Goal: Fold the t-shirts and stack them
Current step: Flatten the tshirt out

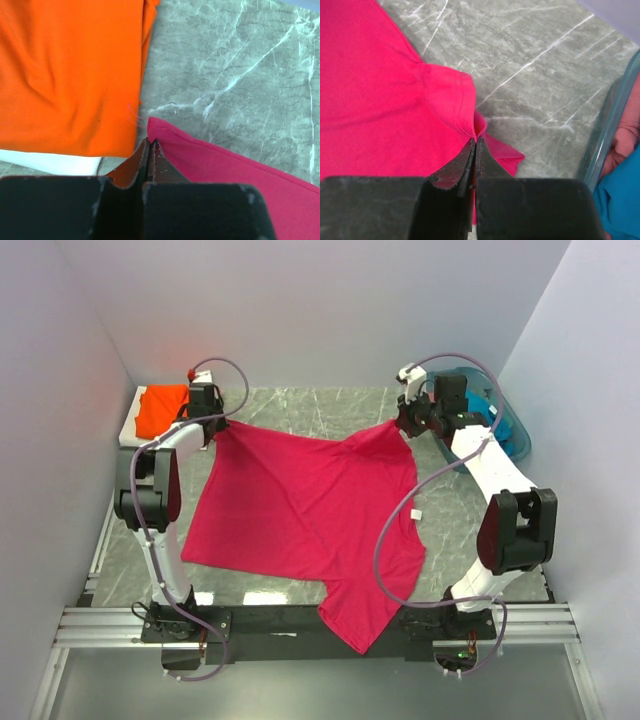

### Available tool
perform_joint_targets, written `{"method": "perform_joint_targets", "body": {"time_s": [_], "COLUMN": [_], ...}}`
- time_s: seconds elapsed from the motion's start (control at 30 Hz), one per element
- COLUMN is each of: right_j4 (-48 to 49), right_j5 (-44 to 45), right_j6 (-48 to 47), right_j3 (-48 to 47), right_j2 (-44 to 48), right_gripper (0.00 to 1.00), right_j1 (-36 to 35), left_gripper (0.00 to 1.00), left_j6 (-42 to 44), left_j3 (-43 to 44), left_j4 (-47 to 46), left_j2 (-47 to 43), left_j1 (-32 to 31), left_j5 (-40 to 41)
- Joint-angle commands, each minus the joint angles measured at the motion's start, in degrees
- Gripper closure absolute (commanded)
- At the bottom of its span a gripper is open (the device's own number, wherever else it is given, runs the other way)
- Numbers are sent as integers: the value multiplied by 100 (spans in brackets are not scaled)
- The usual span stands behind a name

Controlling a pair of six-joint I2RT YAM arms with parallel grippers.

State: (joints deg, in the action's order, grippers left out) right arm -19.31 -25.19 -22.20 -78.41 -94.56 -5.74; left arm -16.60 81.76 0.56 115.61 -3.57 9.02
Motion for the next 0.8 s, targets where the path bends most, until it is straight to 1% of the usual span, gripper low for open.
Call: {"method": "perform_joint_targets", "body": {"time_s": [0.0,0.17,0.27,0.3,0.37,0.4,0.43,0.47,0.5,0.57,0.6,0.63,0.67,0.7,0.73,0.77], "right_j4": [156,200,51,7,-169,-326,-423,-494,-643,-793,-933,-1012,-1109,-1354,-1487,-1610], "right_j5": [-74,75,128,137,155,172,225,286,321,488,541,594,681,743,805,970], "right_j6": [-13,14,-39,-57,-118,-136,-145,-179,-180,-206,-206,-198,-180,-162,-145,-110], "right_j3": [1,-121,-375,-437,-700,-806,-929,-1183,-1316,-1771,-1922,-2089,-2517,-2782,-3072,-3684], "right_j2": [438,737,1158,1412,1712,2018,2169,2336,2633,2960,3248,3391,3496,3654,3708,3752], "right_gripper": [100,100,100,100,100,100,100,100,100,100,100,100,100,100,100,100], "right_j1": [20,20,11,20,11,20,11,20,11,20,29,29,20,29,20,29], "left_gripper": [100,100,100,99,100,100,100,100,100,100,100,100,100,99,99,99], "left_j6": [87,34,-106,-159,-343,-396,-501,-554,-581,-686,-721,-791,-836,-880,-976,-1011], "left_j3": [-54,-133,-361,-493,-634,-791,-862,-941,-1073,-1188,-1232,-1241,-1232,-1206,-1171,-1075], "left_j4": [-240,-337,-512,-565,-662,-714,-741,-776,-776,-759,-654,-601,-540,-417,-355,-285], "left_j2": [-390,-688,-1311,-1731,-2216,-2749,-3024,-3323,-3909,-4518,-5087,-5371,-5643,-6151,-6382,-6611], "left_j1": [85,102,102,102,102,94,76,67,50,-3,-12,-47,-47,-64,-73,-82], "left_j5": [-58,-259,-339,-357,-383,-427,-436,-436,-418,-409,-401,-383,-374,-383,-409,-418]}}
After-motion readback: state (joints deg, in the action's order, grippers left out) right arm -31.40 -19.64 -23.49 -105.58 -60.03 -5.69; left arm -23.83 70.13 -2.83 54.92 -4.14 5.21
